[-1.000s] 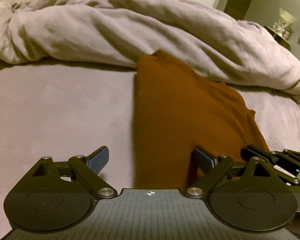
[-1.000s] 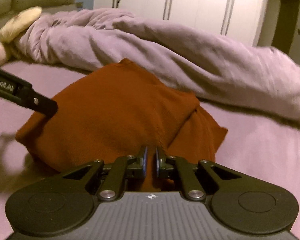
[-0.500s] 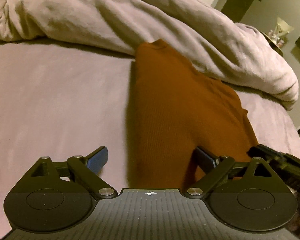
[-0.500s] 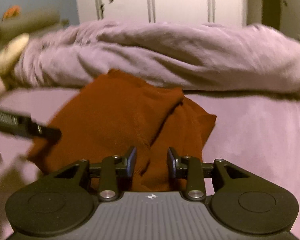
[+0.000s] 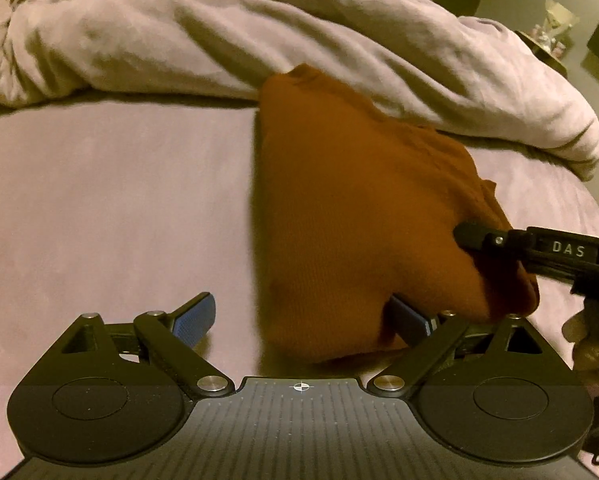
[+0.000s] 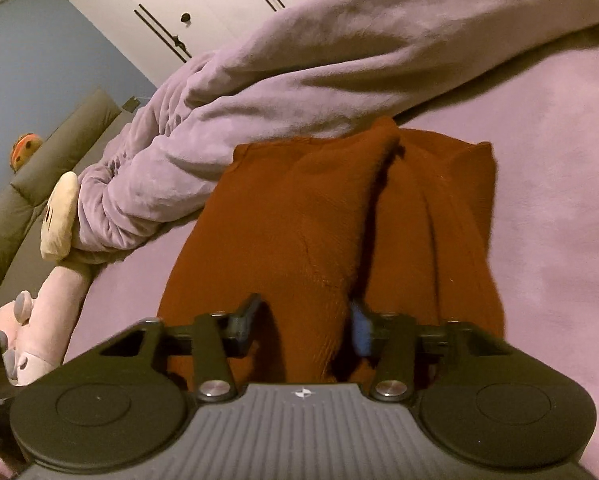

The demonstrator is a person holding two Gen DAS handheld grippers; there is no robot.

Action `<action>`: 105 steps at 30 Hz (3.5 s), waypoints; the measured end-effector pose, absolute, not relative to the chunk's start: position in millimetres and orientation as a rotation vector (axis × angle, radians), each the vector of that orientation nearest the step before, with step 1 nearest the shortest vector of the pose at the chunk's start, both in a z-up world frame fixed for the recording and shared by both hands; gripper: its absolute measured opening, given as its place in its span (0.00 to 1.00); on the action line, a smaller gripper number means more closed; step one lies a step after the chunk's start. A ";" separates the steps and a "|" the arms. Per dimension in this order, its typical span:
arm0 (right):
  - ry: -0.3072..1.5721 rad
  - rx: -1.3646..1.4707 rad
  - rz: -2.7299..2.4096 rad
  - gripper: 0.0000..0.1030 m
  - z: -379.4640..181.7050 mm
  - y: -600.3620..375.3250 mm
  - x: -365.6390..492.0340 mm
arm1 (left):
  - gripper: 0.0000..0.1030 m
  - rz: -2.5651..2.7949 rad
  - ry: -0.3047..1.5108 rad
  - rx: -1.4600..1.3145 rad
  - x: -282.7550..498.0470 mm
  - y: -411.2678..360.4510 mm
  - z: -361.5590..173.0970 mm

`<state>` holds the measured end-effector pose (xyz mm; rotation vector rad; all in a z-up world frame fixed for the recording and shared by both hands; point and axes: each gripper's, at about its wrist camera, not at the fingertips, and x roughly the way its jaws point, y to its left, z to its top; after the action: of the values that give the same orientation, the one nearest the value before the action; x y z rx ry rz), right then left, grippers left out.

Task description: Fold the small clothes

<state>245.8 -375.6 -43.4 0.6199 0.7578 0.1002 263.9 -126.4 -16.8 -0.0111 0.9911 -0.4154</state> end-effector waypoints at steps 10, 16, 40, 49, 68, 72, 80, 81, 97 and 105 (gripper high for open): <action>0.646 0.111 -0.080 0.13 -5.5 -351.7 221.1 | 0.96 -0.432 0.959 0.017 271.1 -145.9 -2.6; 0.694 0.038 -0.145 0.18 -48.2 -354.7 226.8 | 0.99 -0.444 1.043 0.012 280.2 -156.4 -32.2; 0.787 0.510 -0.069 0.67 -57.9 -430.5 252.2 | 1.00 -0.619 1.145 -0.375 353.2 -144.8 -69.1; 0.769 0.877 0.122 0.52 -95.2 -469.1 272.4 | 0.90 -0.614 1.140 -0.430 373.0 -149.7 -76.2; 0.738 0.781 0.243 0.30 -18.4 -390.1 267.8 | 0.52 -0.569 1.101 -0.445 321.4 -65.8 -8.0; 0.780 0.732 0.343 0.33 -26.7 -351.6 247.4 | 0.65 -0.423 1.180 -0.403 294.5 -23.8 -24.9; 0.770 0.376 0.087 0.54 -5.3 -300.0 203.1 | 0.89 -0.282 0.939 -0.240 260.4 -8.1 8.4; 0.723 0.316 0.059 0.54 5.7 -293.1 200.5 | 0.92 -0.274 0.910 -0.239 261.3 -13.4 10.8; 0.764 -0.177 0.025 0.26 -10.8 -221.0 225.4 | 1.00 -0.244 0.968 -0.201 249.2 -37.5 -28.0; 0.735 -0.113 0.023 0.26 -0.2 -219.3 152.7 | 1.00 -0.205 0.991 -0.173 184.8 -14.5 -24.2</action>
<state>152.7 -219.3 -0.2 -0.1126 0.7354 0.0235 184.8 -14.5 -24.2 -0.1734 0.9912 -0.2052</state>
